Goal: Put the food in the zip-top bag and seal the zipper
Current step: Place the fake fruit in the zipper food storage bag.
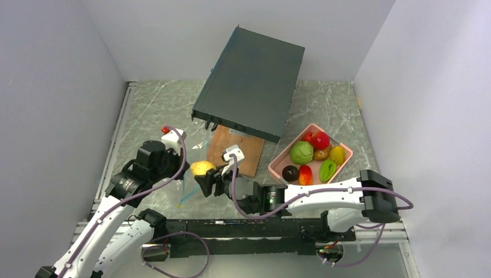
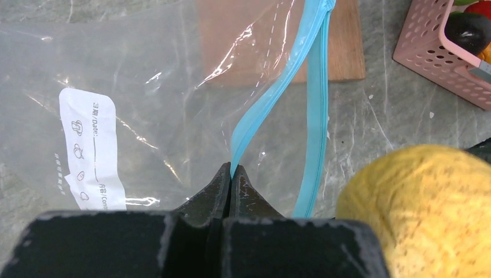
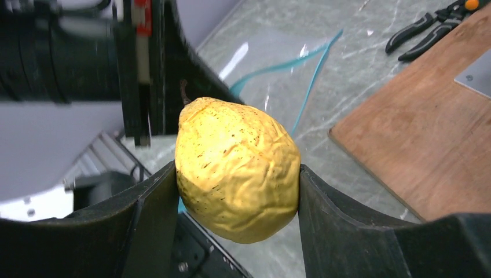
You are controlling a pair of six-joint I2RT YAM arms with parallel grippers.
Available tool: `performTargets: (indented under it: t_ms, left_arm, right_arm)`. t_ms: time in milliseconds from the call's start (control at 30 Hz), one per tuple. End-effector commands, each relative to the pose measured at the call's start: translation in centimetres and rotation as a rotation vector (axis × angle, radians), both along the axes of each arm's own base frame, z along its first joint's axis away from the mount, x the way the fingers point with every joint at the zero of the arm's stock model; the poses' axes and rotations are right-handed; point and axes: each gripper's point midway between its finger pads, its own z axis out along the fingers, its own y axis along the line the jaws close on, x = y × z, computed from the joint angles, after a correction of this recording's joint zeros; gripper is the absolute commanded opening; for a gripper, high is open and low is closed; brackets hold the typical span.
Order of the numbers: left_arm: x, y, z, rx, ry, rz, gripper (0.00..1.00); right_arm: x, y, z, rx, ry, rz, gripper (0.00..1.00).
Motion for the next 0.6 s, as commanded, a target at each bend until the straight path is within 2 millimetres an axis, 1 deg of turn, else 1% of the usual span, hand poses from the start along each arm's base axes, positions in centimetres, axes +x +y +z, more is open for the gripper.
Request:
performTargets:
  t_ms: [0,67,100,200,233,300,400,467,567]
  left_arm:
    - [0.2,-0.8,1.4,-0.051,-0.056,-0.021,0.0]
    - [0.3,-0.3,1.3,-0.037,-0.056,0.003,0.0]
    - [0.4,-0.2,1.3,-0.034,-0.058,0.01,0.0]
    - [0.5,0.4,1.5,-0.027,-0.07,0.041,0.0]
    - [0.5,0.6,1.6,-0.026,-0.074,0.051,0.0]
    - [0.4,0.6,1.8,-0.031,-0.08,0.054,0.0]
    - [0.2,0.7,2.0,-0.038,-0.091,0.054,0.0]
    - [0.2,0.7,2.1,-0.042,-0.097,0.055,0.0]
    - [0.1,0.7,2.2,-0.044,-0.099,0.056,0.0]
  right_arm:
    - [2.1,1.3,5.3,0.273,0.013,-0.112,0.0]
    - [2.9,1.6,5.1,0.296,0.039,-0.174,0.0]
    - [3.4,1.6,4.6,0.306,0.058,-0.214,0.0]
    - [4.8,1.4,2.5,0.374,0.159,-0.351,0.0]
    - [5.0,1.7,1.7,0.394,0.185,-0.373,0.0]
    - [5.3,2.4,0.9,0.415,0.199,-0.392,0.0]
    - [5.6,3.6,-1.1,0.397,0.232,-0.409,0.0]
    - [5.8,3.6,-2.7,0.355,0.25,-0.434,0.0]
    - [5.6,3.8,-4.4,0.302,0.251,-0.425,0.0]
